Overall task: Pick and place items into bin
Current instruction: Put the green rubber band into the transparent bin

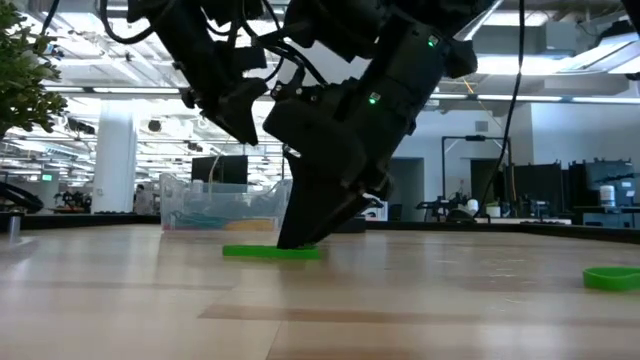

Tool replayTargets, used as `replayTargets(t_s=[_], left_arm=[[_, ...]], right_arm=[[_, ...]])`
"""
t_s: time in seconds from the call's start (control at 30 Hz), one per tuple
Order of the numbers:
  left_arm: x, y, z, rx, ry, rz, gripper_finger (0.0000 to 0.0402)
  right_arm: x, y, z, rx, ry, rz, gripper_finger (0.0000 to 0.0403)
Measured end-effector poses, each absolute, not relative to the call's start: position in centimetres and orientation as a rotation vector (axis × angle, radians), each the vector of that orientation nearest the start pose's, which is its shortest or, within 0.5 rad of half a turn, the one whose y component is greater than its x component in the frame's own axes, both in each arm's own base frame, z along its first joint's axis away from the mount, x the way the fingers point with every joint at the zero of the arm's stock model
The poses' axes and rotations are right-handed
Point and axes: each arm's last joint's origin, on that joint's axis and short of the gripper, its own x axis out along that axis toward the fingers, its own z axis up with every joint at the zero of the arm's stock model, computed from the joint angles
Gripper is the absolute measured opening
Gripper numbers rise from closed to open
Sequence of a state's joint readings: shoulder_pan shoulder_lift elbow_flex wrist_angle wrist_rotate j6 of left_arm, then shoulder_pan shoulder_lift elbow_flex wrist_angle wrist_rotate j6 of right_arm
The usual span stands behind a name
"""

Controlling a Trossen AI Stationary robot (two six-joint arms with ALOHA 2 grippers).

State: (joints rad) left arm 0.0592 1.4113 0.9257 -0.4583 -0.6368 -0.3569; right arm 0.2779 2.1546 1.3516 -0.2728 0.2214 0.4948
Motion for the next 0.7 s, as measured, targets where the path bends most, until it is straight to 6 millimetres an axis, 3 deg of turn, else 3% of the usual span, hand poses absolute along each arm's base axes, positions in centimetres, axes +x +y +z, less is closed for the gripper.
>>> replayTargets(t_s=[0.3,0.43,0.6,0.7], left_arm=[[27.3,3.4,23.0,-0.007,0.776,0.853,0.0128],[26.8,3.5,23.8,-0.001,0.75,0.876,0.0128],[25.2,3.4,25.7,-0.012,0.703,0.888,0.0128],[24.1,3.3,26.7,-0.028,0.679,0.888,0.0128]], right_arm=[[41.0,12.6,10.7,0.048,0.964,-0.122,0.0014],[41.0,11.6,12.2,-0.033,0.911,-0.193,0.0009],[41.4,8.3,17.9,-0.048,0.752,-0.276,0.0003],[41.3,6.6,19.9,-0.089,0.708,-0.309,0.0001]])
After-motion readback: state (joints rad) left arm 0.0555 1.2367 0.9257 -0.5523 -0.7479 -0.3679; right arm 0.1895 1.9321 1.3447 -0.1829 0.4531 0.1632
